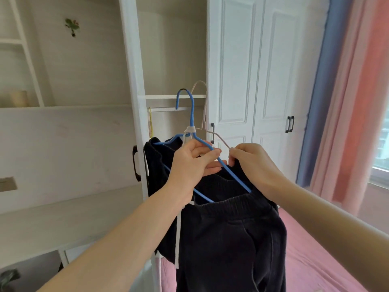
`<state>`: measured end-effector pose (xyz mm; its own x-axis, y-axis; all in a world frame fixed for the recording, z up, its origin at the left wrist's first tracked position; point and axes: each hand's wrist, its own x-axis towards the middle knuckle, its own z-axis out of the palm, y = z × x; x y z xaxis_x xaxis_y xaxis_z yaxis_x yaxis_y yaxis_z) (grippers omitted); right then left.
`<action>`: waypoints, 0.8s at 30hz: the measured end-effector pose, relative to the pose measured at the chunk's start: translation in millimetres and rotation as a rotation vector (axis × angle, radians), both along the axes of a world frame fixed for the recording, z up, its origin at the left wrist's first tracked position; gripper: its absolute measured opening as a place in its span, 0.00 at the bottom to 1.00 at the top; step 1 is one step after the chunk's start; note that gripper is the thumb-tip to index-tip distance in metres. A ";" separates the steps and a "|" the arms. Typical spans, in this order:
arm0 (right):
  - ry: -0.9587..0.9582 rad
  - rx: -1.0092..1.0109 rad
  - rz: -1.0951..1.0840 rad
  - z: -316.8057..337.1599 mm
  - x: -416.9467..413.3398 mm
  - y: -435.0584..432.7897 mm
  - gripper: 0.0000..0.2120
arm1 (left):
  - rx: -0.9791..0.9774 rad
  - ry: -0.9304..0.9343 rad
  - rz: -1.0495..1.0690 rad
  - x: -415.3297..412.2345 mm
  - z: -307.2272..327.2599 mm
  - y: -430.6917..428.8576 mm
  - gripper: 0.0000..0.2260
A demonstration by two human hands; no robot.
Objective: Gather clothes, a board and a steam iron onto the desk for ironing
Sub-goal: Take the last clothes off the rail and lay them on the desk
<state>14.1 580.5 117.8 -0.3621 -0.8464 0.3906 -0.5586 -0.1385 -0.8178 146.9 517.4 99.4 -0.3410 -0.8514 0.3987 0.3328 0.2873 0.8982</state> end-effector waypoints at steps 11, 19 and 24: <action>0.043 -0.022 0.166 -11.3 -27.6 81.2 0.17 | -0.097 -0.011 0.294 -13.6 -15.5 103.0 0.07; 0.056 0.008 0.372 -27.5 1.3 92.7 0.19 | -0.054 -0.060 0.491 27.1 -31.5 138.9 0.07; -0.003 -0.017 0.524 -30.4 39.1 90.1 0.19 | 0.013 0.047 0.543 71.1 -35.4 145.3 0.09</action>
<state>53.2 670.6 87.4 0.1071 -0.9077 0.4058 -0.4081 -0.4123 -0.8145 218.1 662.7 64.0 0.1669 -0.9050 0.3912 0.1793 0.4180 0.8905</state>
